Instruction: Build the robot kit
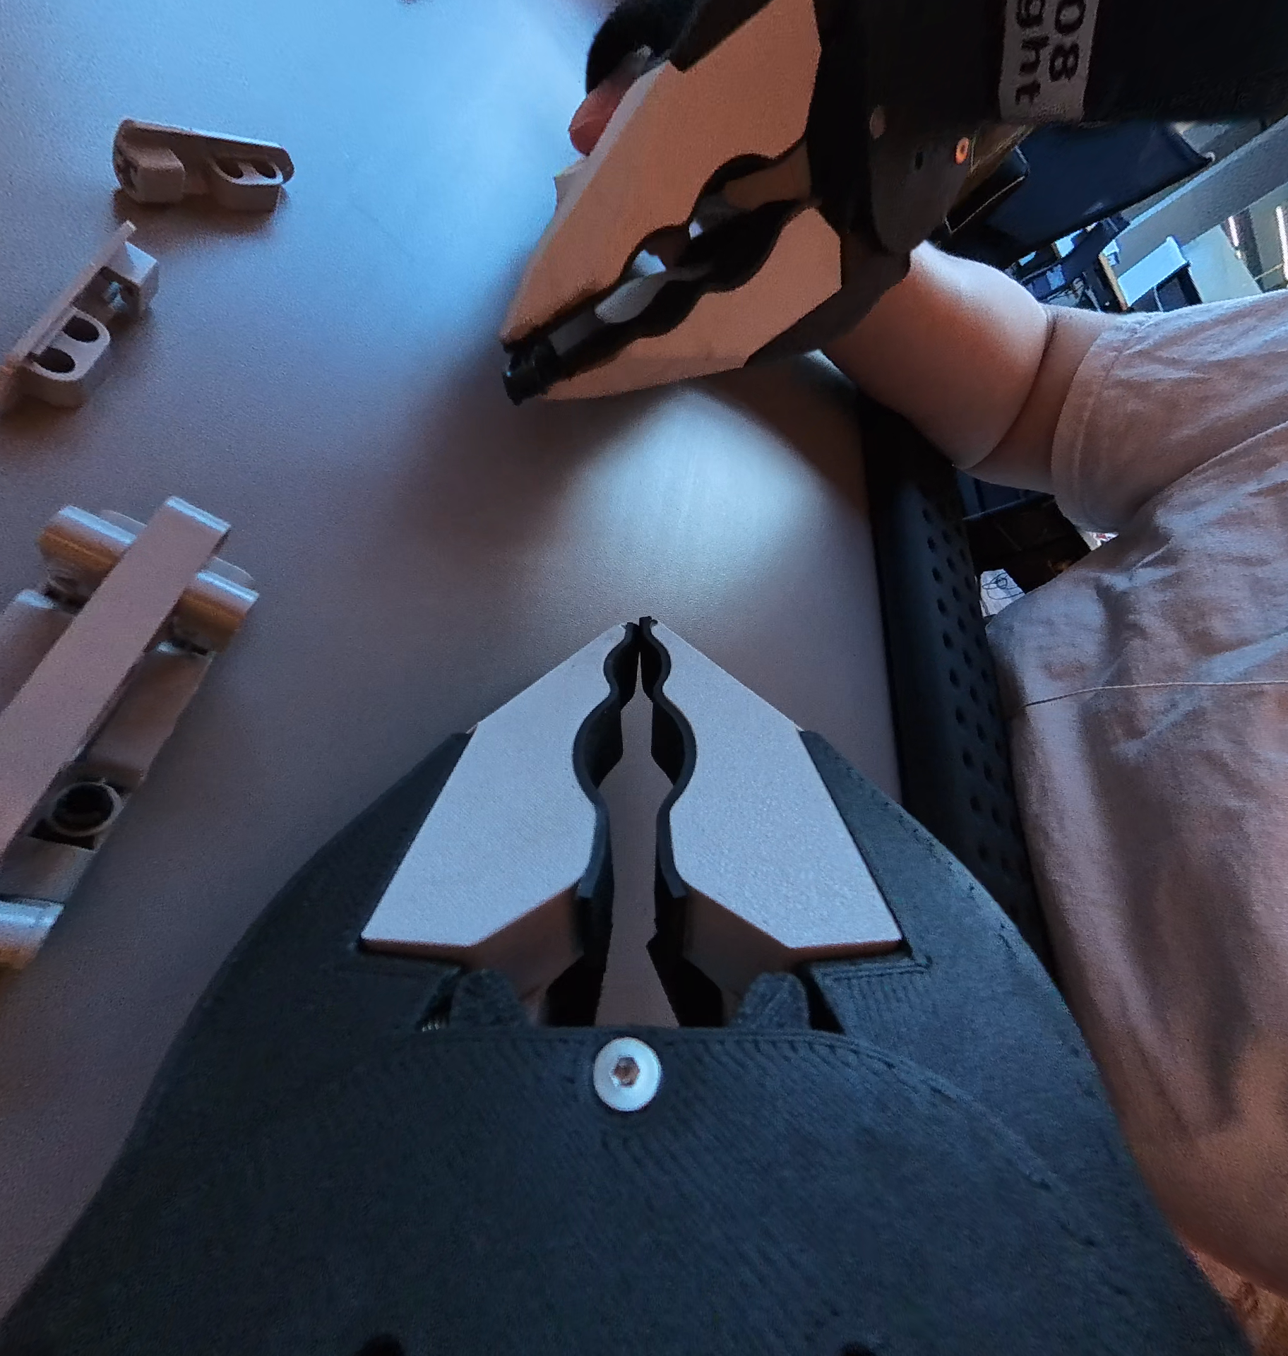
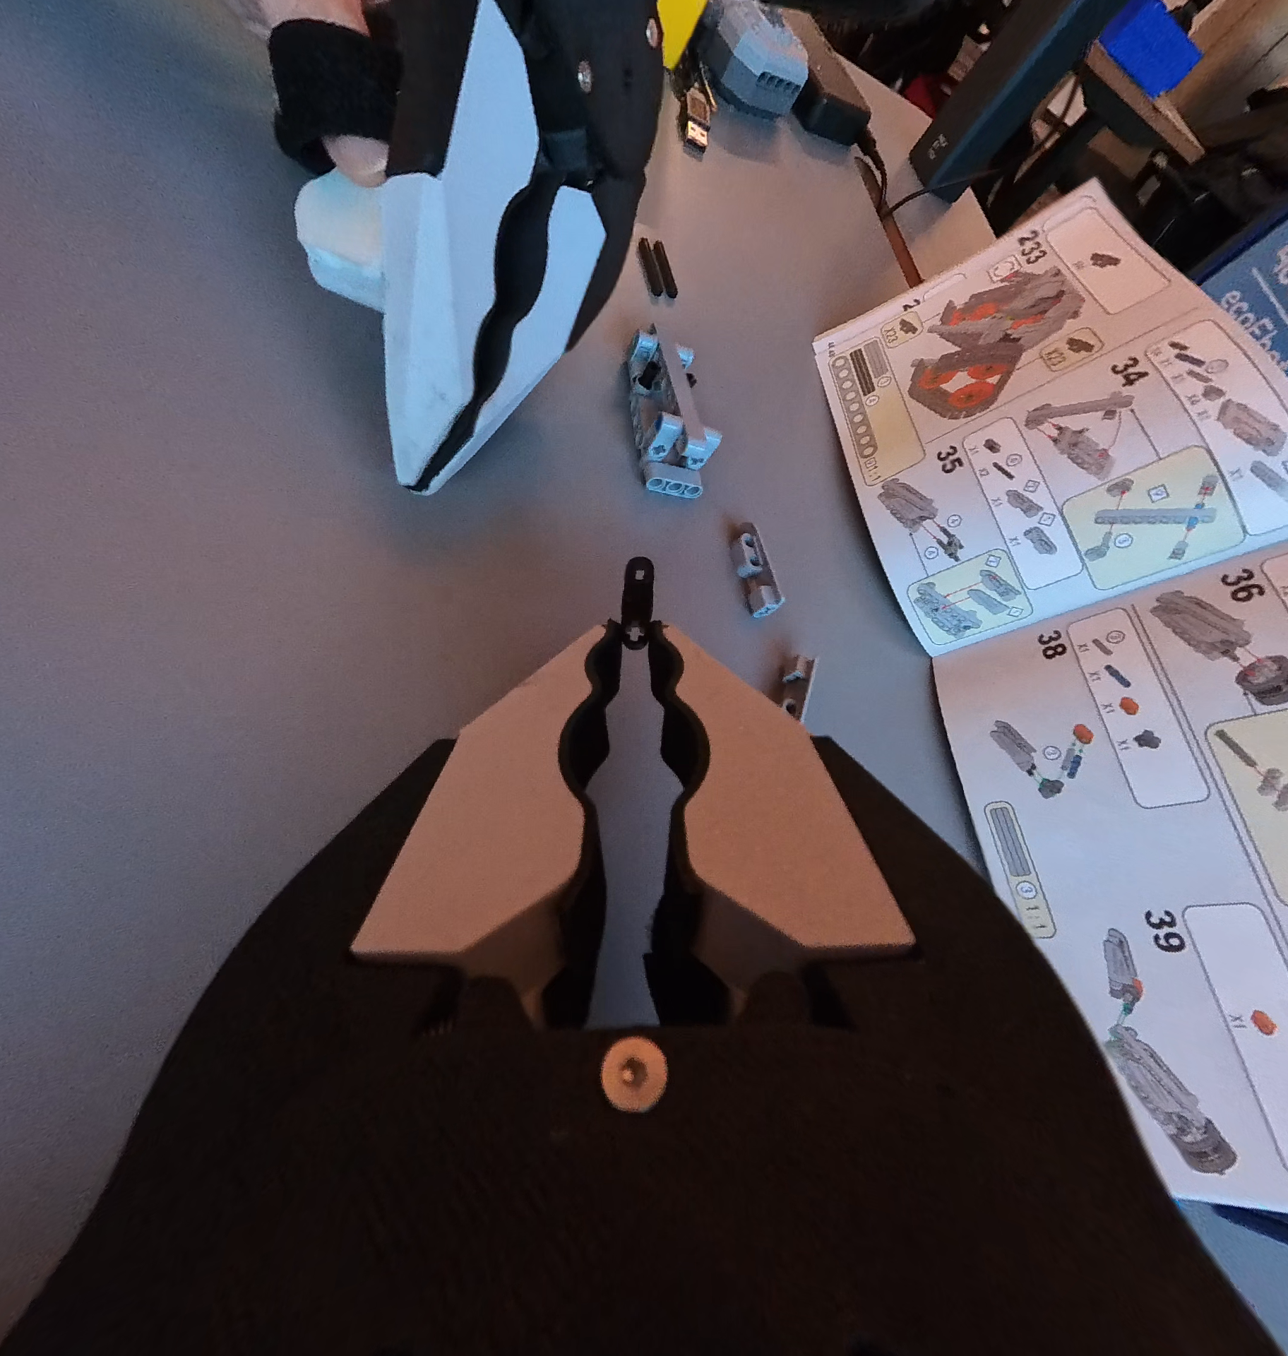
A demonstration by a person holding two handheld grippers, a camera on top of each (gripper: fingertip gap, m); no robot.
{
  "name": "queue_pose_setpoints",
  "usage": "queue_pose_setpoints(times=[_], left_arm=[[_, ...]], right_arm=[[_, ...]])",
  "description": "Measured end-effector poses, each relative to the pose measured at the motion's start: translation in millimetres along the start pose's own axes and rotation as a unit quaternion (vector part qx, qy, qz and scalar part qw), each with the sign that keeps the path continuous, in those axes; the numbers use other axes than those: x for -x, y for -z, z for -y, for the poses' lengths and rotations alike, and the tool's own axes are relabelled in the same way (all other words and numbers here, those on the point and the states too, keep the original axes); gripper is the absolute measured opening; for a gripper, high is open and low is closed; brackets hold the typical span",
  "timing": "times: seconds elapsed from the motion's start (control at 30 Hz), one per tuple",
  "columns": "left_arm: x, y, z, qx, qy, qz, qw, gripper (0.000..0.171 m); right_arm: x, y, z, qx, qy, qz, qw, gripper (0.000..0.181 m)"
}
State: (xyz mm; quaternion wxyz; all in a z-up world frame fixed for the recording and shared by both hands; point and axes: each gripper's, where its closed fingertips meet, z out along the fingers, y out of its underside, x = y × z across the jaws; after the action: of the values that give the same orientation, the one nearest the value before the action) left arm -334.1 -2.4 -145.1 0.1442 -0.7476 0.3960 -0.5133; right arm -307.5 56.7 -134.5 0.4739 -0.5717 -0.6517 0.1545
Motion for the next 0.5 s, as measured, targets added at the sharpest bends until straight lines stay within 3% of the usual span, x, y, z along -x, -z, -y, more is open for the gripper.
queue_pose_setpoints(times=[0.2,0.37,0.5], left_arm=[[-2.4,0.9,0.7,-0.001,0.010,-0.016,1.000,0.000],[1.9,5.3,15.4,-0.038,-0.078,0.057,0.995,0.002],[15.1,8.5,17.8,-0.044,-0.058,0.091,0.993,0.028]], right_arm=[[14.3,-7.5,4.5,0.022,0.073,-0.006,0.997,0.007],[23.3,-12.4,5.3,0.028,0.140,-0.012,0.990,0.007],[21.9,-10.6,7.8,0.022,0.149,-0.019,0.988,0.007]])
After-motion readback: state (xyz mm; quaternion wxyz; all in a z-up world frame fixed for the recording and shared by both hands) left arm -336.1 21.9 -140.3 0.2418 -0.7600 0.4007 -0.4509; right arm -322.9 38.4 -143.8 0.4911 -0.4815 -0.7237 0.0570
